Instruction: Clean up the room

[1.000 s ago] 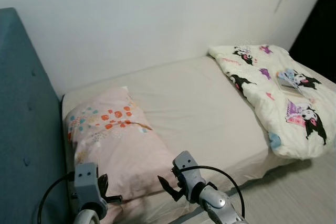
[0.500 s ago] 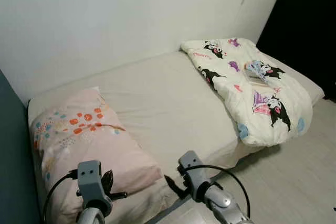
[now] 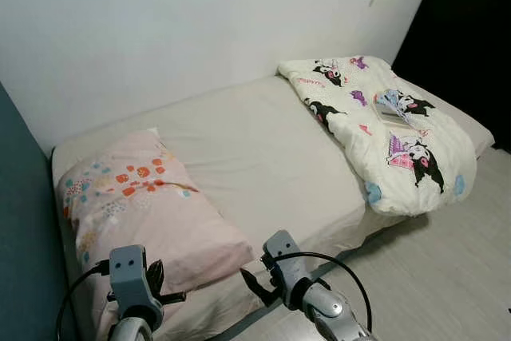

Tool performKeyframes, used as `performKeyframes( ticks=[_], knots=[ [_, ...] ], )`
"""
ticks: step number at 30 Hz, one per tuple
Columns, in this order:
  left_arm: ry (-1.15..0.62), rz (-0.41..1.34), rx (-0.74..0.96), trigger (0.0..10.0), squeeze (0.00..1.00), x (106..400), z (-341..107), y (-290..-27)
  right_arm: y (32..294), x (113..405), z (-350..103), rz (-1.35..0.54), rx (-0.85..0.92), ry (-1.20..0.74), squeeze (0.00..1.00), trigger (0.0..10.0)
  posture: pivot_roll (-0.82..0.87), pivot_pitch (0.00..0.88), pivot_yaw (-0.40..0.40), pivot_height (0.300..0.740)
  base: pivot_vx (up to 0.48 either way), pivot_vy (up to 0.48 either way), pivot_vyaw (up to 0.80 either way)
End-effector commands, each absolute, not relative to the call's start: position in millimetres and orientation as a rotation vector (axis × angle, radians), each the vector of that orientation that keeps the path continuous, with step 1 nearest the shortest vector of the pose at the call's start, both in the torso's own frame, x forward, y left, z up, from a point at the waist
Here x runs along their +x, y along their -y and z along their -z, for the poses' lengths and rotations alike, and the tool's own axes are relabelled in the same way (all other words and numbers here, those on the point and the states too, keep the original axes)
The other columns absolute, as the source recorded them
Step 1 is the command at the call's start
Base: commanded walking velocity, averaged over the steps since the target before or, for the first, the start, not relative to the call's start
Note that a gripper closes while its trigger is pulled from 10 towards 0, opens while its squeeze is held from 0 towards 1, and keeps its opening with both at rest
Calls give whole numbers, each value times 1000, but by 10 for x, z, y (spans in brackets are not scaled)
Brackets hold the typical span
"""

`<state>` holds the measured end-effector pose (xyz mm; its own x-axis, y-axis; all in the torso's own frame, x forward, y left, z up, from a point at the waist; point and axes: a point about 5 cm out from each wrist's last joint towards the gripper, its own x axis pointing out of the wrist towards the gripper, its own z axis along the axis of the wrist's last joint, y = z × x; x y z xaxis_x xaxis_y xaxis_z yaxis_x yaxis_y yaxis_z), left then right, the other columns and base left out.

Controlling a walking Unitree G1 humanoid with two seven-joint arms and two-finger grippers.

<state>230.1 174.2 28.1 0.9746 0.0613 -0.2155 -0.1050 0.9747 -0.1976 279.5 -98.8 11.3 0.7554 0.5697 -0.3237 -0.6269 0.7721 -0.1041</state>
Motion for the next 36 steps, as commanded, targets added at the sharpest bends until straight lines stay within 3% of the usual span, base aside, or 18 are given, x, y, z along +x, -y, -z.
performKeyframes(
  ticks=[1, 27, 36],
  knots=[
    [-234, -81, -193, 10000, 0, 2277, -255, -1735, 1017, 2765, -75, -649, -204, -301, 0, 10000, 45, 112, -74, 740, 0, -480, 0],
    [-241, -53, -186, 10000, 0, 2272, -273, -1724, 1019, 2748, -60, -640, -192, -306, 0, 10000, 50, 118, -65, 740, 0, -475, 0],
    [-266, -30, -172, 10000, 0, 2277, -272, -1742, 1016, 2744, -61, -633, -186, -303, 0, 10000, 48, 119, -57, 740, 0, 207, 0]
  ],
)
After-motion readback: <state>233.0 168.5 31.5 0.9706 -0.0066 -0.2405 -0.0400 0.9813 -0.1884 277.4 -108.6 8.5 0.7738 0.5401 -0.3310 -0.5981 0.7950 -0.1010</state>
